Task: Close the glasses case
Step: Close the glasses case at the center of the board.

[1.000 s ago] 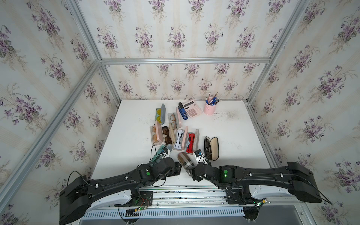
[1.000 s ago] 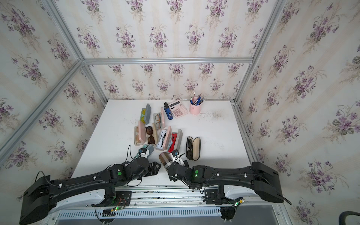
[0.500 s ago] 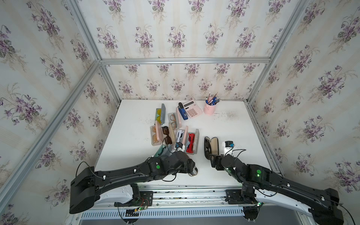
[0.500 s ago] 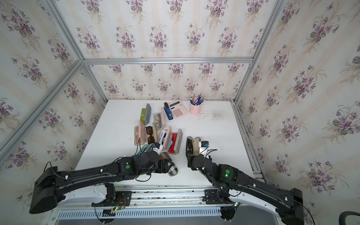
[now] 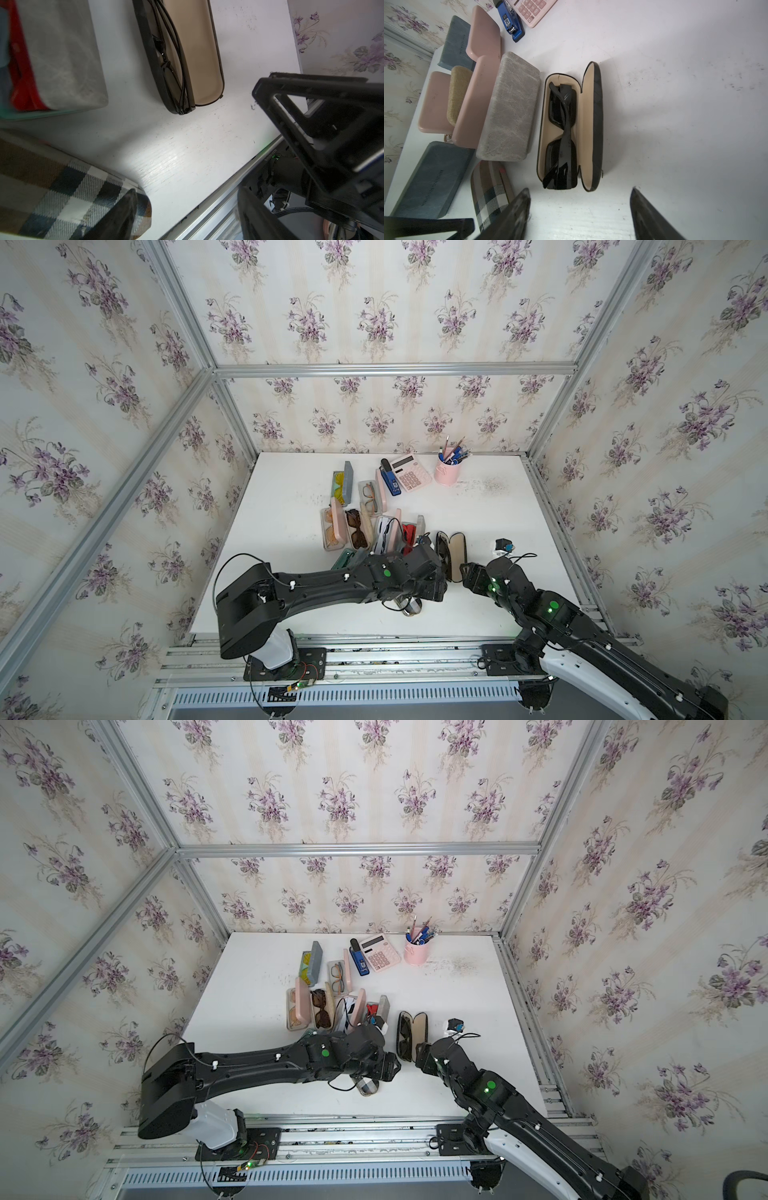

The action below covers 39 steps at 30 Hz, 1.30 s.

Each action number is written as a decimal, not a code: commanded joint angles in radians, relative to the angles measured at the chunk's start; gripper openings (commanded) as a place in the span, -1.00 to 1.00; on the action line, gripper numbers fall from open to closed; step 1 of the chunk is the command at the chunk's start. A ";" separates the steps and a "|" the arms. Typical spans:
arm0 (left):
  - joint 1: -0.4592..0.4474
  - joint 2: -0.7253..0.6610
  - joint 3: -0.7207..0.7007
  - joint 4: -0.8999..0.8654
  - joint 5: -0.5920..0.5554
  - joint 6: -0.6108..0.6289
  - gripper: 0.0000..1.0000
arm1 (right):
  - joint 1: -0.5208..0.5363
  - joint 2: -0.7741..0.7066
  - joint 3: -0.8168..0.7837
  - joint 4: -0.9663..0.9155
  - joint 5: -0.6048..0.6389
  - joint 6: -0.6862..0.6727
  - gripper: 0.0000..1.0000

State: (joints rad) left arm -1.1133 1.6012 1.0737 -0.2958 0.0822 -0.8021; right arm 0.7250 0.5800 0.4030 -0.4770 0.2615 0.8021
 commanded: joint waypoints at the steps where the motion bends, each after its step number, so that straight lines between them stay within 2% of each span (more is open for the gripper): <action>1: 0.013 0.039 0.035 0.025 0.018 0.025 0.54 | -0.031 -0.001 -0.010 0.066 -0.074 -0.038 0.47; 10: 0.050 0.159 0.141 0.021 0.009 0.045 0.47 | -0.073 0.057 -0.070 0.158 -0.126 -0.053 0.38; 15: 0.075 0.212 0.180 0.025 0.009 0.057 0.36 | -0.107 0.083 -0.078 0.192 -0.161 -0.076 0.30; 21: 0.120 0.240 0.170 0.047 0.014 0.053 0.20 | -0.133 0.103 -0.084 0.204 -0.177 -0.095 0.24; 32: 0.144 0.317 0.215 0.033 -0.009 0.078 0.12 | -0.153 0.146 -0.094 0.244 -0.196 -0.117 0.17; 35: 0.153 0.327 0.214 0.025 -0.026 0.086 -0.03 | -0.157 0.166 -0.092 0.262 -0.206 -0.127 0.15; 39: 0.161 0.333 0.198 0.034 -0.041 0.087 -0.10 | -0.160 0.179 -0.090 0.278 -0.210 -0.134 0.11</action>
State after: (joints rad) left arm -0.9581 1.9274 1.2804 -0.2581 0.0731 -0.7296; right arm 0.5663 0.7551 0.3073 -0.2367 0.0593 0.6834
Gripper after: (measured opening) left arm 0.458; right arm 0.556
